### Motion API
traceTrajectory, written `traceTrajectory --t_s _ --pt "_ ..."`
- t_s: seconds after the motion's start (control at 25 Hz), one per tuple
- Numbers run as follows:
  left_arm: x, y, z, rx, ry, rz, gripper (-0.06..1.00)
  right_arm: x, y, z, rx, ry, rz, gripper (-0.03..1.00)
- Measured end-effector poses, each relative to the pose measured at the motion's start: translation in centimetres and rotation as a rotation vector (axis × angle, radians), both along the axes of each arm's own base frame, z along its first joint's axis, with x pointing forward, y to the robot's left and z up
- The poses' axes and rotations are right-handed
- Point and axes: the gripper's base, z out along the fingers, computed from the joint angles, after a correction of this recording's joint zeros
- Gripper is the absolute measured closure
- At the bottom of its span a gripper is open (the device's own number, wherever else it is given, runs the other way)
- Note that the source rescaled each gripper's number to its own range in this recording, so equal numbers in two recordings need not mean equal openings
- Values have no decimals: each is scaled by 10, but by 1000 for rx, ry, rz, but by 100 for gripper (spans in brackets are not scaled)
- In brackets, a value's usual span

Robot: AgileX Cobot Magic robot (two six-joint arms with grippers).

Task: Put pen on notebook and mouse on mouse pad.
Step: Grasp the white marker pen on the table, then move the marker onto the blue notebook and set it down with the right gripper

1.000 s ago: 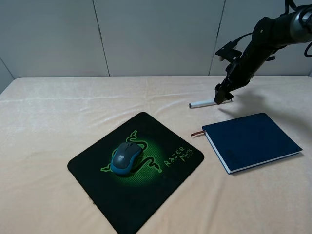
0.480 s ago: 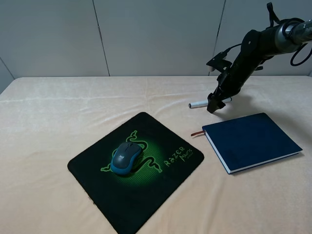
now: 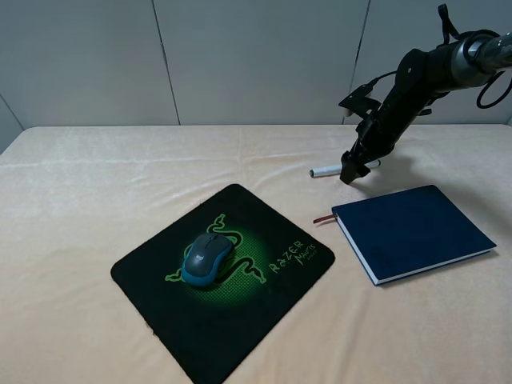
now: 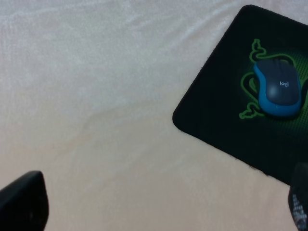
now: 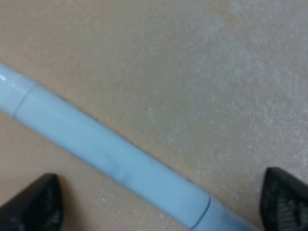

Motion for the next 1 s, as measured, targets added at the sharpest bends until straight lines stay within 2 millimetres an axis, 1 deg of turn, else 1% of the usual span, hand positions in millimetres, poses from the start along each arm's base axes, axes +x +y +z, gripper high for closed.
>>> traceTrajectory --t_s 0.2,0.32,0.4,0.44,0.76,0.84,0.92,1.0 --pt "0 0 0 0 0 0 -6 -2 0 -1 -1 23 3 45" --pt "0 0 0 0 0 0 -6 -5 0 -1 -1 53 8 71" --pt "0 0 0 0 0 0 -6 -5 0 -1 0 61 10 92" --pt "0 0 0 0 0 0 -6 -6 0 -1 3 64 8 97" --pt "0 0 0 0 0 0 -6 -5 2 1 18 68 3 96" --pt "0 0 0 0 0 0 -6 -5 3 5 31 64 -4 96" --pt "0 0 0 0 0 0 -6 -5 3 16 43 43 -8 96" --pt "0 0 0 0 0 0 -6 -5 4 30 55 15 -21 96"
